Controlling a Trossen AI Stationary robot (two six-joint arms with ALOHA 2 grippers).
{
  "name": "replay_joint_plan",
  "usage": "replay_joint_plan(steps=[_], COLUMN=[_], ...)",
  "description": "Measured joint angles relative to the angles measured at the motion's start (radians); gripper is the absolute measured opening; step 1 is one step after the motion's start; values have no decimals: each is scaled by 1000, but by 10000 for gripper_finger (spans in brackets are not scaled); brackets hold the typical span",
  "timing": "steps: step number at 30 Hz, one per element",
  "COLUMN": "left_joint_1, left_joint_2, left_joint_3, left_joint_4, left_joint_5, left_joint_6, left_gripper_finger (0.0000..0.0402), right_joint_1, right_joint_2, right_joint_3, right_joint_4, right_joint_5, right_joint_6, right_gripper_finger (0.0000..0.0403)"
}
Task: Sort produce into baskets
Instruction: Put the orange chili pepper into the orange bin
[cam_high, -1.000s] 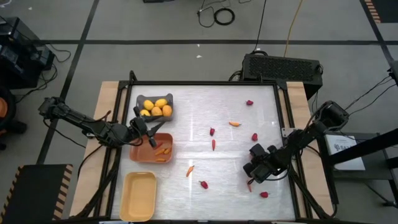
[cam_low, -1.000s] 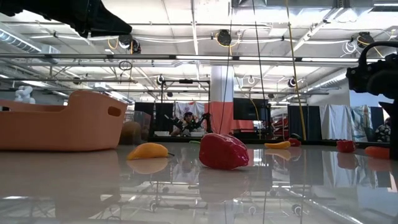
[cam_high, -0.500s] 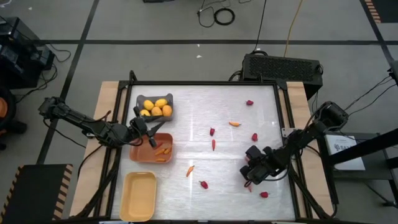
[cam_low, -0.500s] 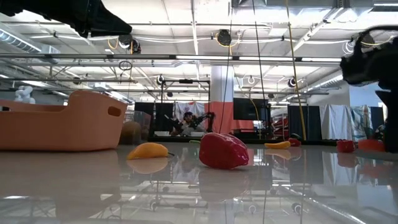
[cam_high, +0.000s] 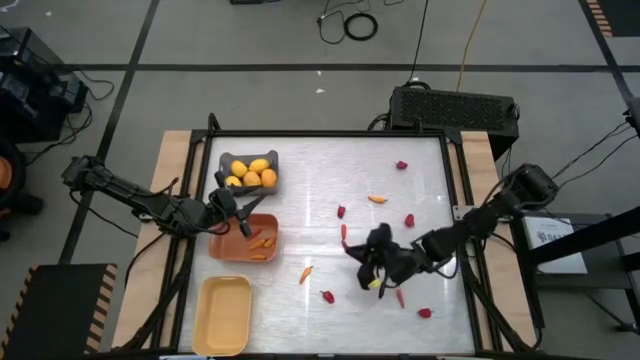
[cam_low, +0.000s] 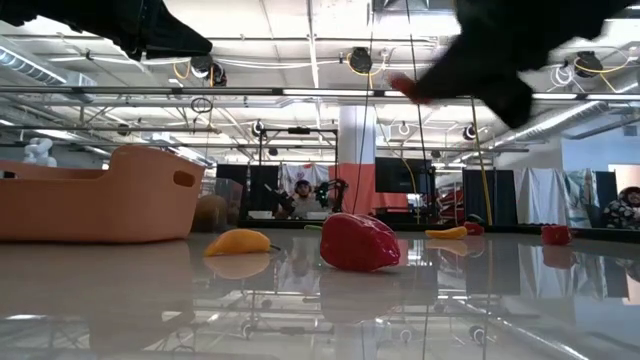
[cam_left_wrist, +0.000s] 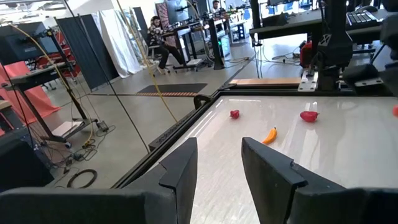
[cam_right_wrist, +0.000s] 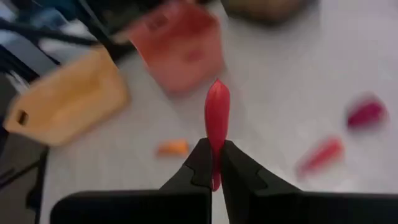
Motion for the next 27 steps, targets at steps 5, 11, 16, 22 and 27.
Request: replay_joint_plan(steps=[5, 11, 16, 22, 27], left_joint_1=[0, 0, 0, 0, 0], left_joint_2=[0, 0, 0, 0, 0], left_joint_3=[0, 0, 0, 0, 0], left_joint_4=[0, 0, 0, 0, 0], left_joint_5=[0, 0, 0, 0, 0], left_joint_6=[0, 0, 1, 1, 1], left_gripper_finger=[134, 134, 134, 134, 134], right_joint_1=[-69, -157, -233, -309, -353], right_joint_2=[52, 136, 252, 423, 548], right_joint_3=[0, 3, 105, 331, 543], right_joint_4=[311, 546, 571, 492, 332], right_joint_5=[-2, -132, -278, -398, -461], right_joint_6=[-242, -349, -379, -446, -467], right_gripper_finger=[9, 8, 8, 8, 8])
